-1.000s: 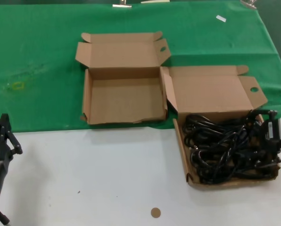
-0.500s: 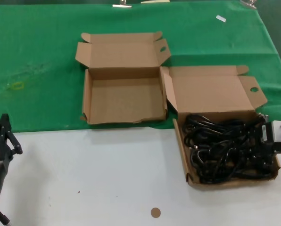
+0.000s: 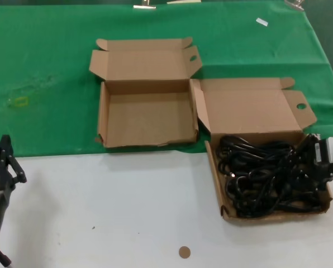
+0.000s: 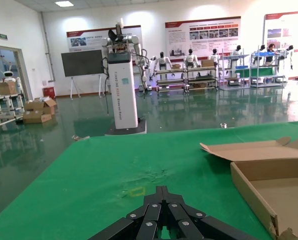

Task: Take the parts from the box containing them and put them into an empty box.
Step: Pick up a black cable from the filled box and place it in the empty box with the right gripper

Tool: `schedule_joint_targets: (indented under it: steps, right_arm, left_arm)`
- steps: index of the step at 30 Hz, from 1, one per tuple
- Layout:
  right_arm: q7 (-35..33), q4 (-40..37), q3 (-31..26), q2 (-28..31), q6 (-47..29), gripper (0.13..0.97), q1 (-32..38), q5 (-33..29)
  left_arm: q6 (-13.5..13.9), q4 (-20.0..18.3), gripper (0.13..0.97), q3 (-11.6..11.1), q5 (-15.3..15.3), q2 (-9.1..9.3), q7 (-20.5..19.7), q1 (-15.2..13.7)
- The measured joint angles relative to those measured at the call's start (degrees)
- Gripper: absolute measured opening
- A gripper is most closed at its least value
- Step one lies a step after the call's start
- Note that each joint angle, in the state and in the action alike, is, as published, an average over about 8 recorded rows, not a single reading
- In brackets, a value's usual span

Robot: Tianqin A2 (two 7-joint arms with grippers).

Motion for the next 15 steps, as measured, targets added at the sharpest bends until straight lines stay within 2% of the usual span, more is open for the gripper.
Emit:
schedule_joint_targets:
  steps: [9,15]
  right_arm:
    - [2.99,3.38,0.82,1.06,-3.34,0.16,2.18,-0.69]
    - [4.62,4.52,0.89,0.42,-5.68,0.159,5.48,-1.38]
  left_arm:
    - [0.0,0.0,0.144,0.0,0.0,0.0,0.0,0.0]
    - [0.0,0.0,0.144,0.0,0.0,0.0,0.0,0.0]
